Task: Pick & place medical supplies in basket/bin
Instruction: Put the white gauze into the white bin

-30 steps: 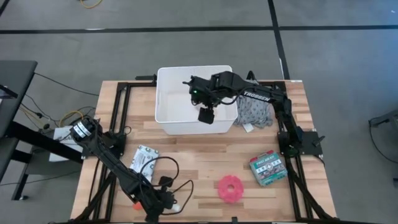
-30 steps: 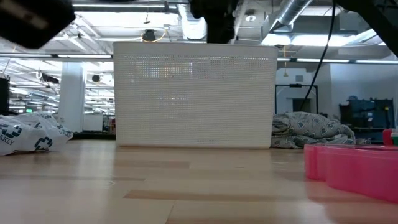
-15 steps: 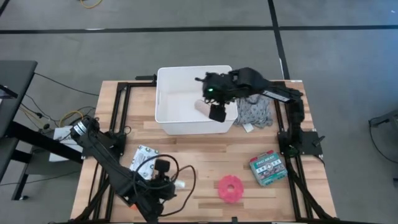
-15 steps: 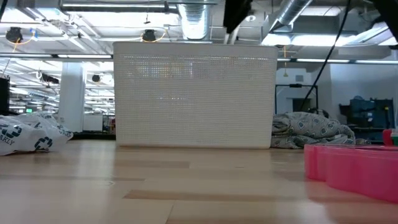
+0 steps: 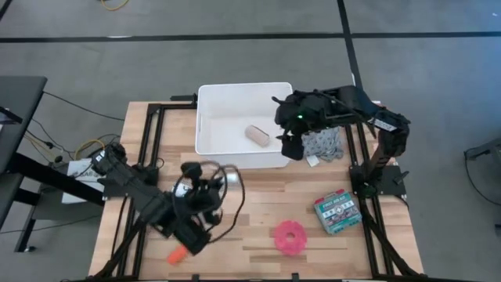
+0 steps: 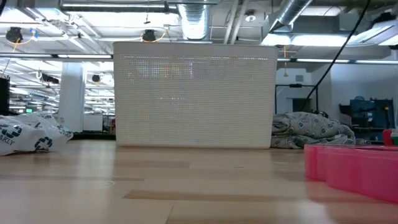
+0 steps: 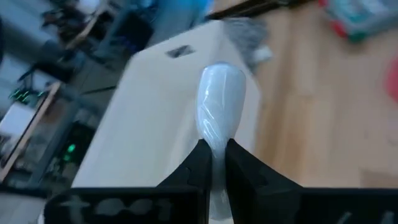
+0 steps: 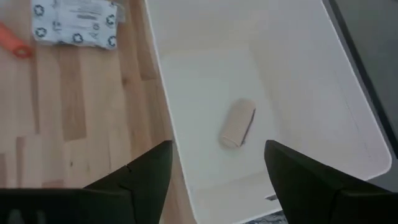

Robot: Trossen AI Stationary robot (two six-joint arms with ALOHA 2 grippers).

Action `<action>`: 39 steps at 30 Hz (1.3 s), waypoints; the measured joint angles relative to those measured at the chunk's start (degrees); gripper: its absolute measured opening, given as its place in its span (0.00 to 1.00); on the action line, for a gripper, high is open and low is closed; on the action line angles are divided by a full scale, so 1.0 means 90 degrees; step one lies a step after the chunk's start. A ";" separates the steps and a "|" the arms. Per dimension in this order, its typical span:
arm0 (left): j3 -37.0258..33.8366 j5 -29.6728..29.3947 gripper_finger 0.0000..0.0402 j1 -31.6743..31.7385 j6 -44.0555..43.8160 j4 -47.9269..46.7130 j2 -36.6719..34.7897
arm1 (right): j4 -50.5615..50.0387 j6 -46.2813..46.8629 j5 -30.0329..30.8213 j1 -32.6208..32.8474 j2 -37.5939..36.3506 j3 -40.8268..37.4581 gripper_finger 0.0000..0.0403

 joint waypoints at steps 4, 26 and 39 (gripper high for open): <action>0.0048 0.0139 0.03 0.0716 -0.0258 -0.0073 0.0002 | -0.0002 0.0193 0.0053 0.0141 -0.0138 0.0000 0.62; -0.0547 0.4102 0.03 0.5743 0.2654 0.2661 0.0001 | -0.0055 0.0341 0.0311 0.0736 -0.0127 -0.0002 0.62; -0.2606 0.5274 0.03 0.6826 0.2982 0.3882 0.0002 | -0.0076 0.0336 0.0311 0.0714 -0.0127 -0.0002 0.62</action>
